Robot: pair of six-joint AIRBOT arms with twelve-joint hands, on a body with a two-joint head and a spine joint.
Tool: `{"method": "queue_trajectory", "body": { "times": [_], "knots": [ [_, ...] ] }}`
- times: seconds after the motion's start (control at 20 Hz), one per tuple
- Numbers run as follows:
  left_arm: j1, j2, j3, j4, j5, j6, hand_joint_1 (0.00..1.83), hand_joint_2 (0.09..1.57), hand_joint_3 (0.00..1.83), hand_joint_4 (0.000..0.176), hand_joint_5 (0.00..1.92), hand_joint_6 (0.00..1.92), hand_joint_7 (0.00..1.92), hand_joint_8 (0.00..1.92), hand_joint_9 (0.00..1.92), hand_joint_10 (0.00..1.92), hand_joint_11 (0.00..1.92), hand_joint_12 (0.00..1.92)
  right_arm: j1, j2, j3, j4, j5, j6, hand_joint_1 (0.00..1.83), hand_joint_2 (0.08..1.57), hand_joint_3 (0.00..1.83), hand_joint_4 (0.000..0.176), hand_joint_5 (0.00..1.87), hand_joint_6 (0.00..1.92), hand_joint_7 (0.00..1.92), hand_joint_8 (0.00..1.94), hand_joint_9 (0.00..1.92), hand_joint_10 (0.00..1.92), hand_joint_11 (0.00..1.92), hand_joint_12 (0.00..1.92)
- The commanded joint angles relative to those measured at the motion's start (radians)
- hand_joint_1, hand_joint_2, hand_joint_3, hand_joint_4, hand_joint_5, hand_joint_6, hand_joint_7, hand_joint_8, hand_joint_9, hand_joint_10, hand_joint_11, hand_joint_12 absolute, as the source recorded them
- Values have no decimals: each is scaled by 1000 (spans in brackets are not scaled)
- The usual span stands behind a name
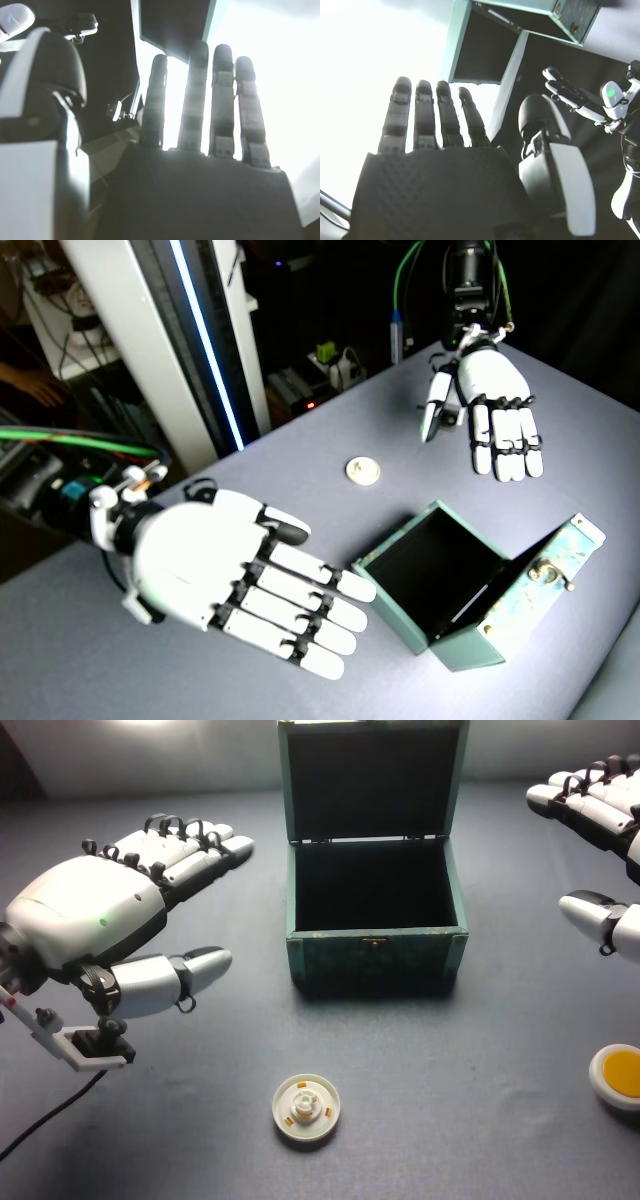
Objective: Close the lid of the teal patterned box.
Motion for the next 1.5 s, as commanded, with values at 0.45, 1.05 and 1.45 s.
{"method": "queue_trajectory", "body": {
  "times": [0.45, 1.05, 1.45],
  "knots": [
    [-63, -46, 41, 2, -59, -7, 274, 1387, 0, 53, 0, 0, 0, 0, 0, 0, 0, 0, 200, -82, 120, -2, 19, 4, 284, 1402, 0, 0, 1, 21, 82, 12, 0, 618, 0, 1636],
    [-159, -164, 139, 111, 60, -73, 367, 1378, 0, 16, 127, 15, 126, 10, 67, 16, 0, 431, 439, -264, 381, 28, -254, 3, 39, 1332, 1, 32, 0, 0, 0, 0, 0, 0, 0, 18],
    [-171, -178, 152, 117, 62, -84, 411, 1380, 0, 4, 144, 7, 94, 2, 27, 2, 0, 294, 453, -302, 411, 19, -311, 1, 105, 1347, 0, 0, 222, 39, 163, 20, 124, 54, 0, 1148]
  ]
}}
